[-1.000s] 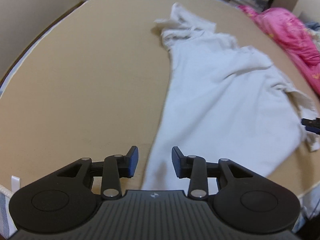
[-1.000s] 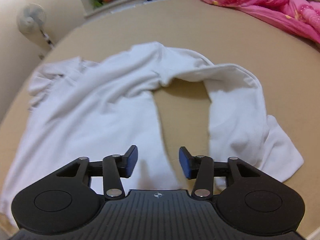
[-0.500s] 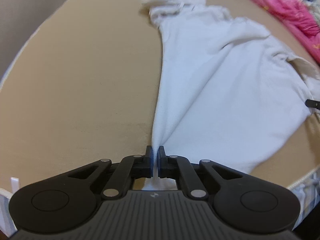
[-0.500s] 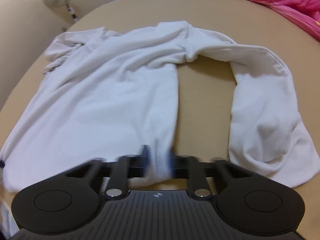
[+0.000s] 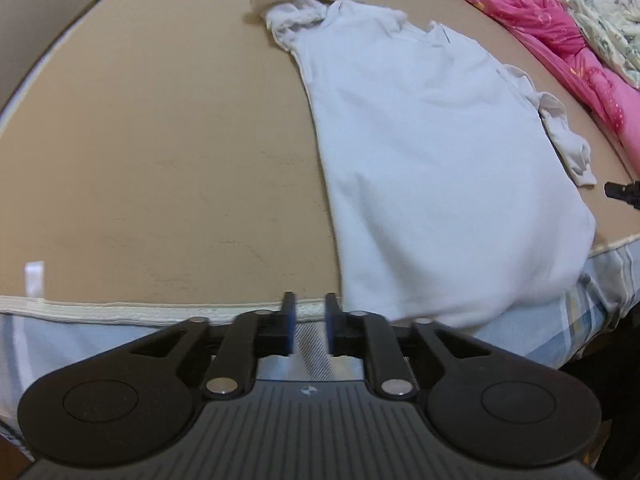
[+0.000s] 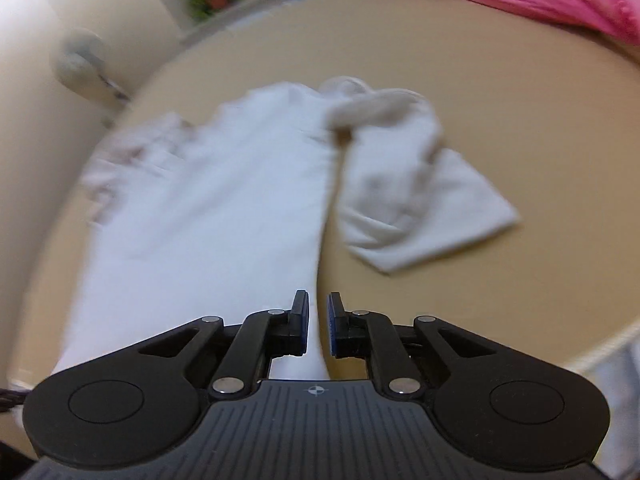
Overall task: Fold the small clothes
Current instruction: 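Lift and pull the shirt hem with both tools to spread it flat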
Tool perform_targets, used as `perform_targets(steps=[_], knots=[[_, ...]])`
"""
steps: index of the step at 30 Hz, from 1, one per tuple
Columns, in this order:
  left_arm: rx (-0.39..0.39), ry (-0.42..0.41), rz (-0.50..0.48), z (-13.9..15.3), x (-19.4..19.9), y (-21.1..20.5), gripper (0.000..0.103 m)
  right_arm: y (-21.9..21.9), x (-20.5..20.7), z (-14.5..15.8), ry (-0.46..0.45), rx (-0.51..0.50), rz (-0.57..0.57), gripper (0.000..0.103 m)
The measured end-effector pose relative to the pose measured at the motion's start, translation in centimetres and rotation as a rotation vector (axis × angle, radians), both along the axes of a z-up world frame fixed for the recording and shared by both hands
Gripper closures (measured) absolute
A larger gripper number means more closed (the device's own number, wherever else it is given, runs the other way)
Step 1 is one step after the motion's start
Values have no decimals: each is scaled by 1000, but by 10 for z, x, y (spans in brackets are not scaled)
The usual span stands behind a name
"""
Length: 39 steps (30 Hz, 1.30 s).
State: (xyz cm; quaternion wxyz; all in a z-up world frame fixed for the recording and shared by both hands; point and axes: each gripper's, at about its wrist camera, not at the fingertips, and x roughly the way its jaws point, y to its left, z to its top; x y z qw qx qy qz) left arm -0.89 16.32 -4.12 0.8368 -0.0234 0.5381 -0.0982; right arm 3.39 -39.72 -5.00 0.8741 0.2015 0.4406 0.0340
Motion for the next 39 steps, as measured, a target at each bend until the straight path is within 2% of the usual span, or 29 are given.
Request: perform_targets(steps=[1, 3, 5, 8, 12, 15, 16, 18, 19, 20, 21, 24, 26, 29, 31, 32, 33, 34, 37, 39], knots=[[0, 7, 8, -1, 4, -1, 72, -4, 0, -1, -11, 1, -5, 89], [9, 18, 24, -5, 12, -5, 67, -10, -1, -4, -11, 23, -18, 78], [17, 34, 29, -7, 19, -13, 58, -6, 1, -12, 20, 25, -7, 60], [51, 51, 25, -15, 30, -22, 55, 11, 7, -26, 61, -22, 69, 57], [89, 66, 4, -26, 31, -33, 55, 31, 10, -45, 130, -33, 146, 57], [137, 36, -19, -28, 29, -43, 55, 48, 8, -46, 113, -109, 207, 55], [150, 23, -29, -27, 23, -45, 61, 52, 6, -44, 101, -123, 219, 55], [154, -6, -73, -27, 18, -53, 92, 56, 3, -41, 86, -135, 230, 64], [151, -17, -92, -25, 13, -56, 102, 58, 1, -39, 73, -150, 238, 77], [177, -46, -107, -25, 9, -62, 102, 61, -2, -36, 55, -167, 249, 93], [202, -68, -121, -23, 4, -65, 102, 61, -6, -32, 33, -173, 255, 93], [211, -128, -115, -10, -13, -57, 103, 48, -14, -15, -37, -113, 223, 97], [136, -184, -72, 12, -28, -38, 103, 32, -25, 4, -114, -25, 164, 100], [-9, -219, 10, 38, -53, -2, 103, -2, -43, 25, -195, 174, 67, 100], [-68, -195, 33, 41, -67, 11, 103, -23, -55, 28, -222, 372, 34, 100], [-91, -179, 31, 42, -71, 13, 103, -27, -58, 29, -231, 423, 25, 100], [-104, -163, 20, 41, -73, 13, 102, -32, -60, 28, -223, 433, 14, 100], [-99, -133, 5, 38, -73, 11, 102, -33, -58, 24, -184, 382, 3, 100], [-14, -44, 33, 24, -57, 5, 95, -21, -42, -4, 32, 167, -46, 95], [-33, -9, 58, 18, -46, 6, 90, -12, -35, -21, 137, 88, -26, 95]])
